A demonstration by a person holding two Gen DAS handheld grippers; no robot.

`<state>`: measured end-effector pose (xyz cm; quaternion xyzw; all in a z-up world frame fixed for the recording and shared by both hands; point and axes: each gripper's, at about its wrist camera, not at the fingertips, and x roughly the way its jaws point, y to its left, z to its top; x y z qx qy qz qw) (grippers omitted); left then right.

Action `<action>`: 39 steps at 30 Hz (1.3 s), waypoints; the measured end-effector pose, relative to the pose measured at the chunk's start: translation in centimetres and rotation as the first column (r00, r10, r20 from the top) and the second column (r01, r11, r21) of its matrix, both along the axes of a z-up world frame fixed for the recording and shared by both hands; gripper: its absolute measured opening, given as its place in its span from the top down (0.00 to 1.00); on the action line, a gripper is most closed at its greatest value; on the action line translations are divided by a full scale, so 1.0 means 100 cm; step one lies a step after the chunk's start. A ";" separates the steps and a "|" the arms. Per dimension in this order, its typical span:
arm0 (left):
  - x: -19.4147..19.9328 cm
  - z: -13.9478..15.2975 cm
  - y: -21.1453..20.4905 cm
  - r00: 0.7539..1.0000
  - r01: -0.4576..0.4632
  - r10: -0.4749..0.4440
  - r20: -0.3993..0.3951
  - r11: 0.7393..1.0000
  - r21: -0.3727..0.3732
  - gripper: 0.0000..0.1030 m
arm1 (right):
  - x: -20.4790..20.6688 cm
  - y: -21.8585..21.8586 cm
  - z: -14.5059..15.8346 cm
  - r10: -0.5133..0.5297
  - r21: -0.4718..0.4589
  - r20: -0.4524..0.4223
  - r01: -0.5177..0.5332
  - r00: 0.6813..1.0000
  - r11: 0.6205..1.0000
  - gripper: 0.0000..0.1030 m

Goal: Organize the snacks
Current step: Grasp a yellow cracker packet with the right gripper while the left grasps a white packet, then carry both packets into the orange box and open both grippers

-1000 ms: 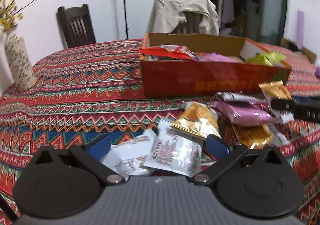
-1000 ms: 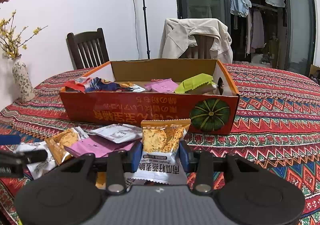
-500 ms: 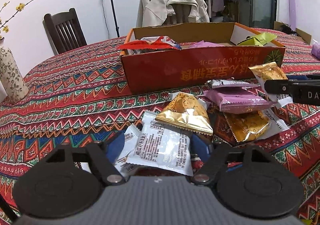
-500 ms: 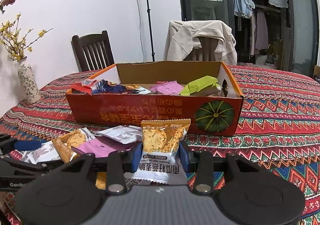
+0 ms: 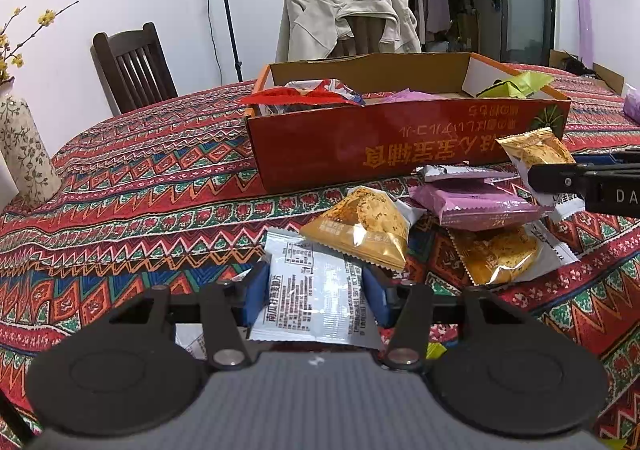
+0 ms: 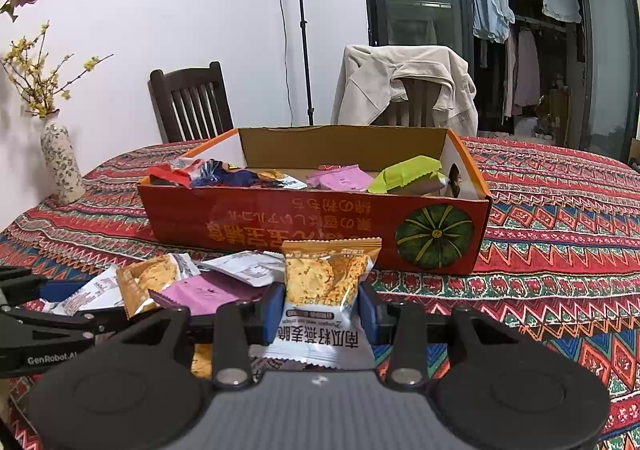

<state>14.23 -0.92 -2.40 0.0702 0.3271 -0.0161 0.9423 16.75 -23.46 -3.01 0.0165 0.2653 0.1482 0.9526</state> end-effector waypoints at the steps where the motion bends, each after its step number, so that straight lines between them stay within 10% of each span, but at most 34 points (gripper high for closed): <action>1: 0.000 0.000 0.001 1.000 -0.003 0.003 0.001 1.000 -0.002 0.49 | 0.000 0.000 0.000 0.001 0.000 0.002 -0.001 1.000 1.000 0.62; 39: -0.033 0.066 -0.001 0.969 -0.025 0.046 0.243 0.996 -0.091 0.50 | -0.024 -0.006 0.031 0.008 0.027 0.123 -0.012 0.992 1.000 0.62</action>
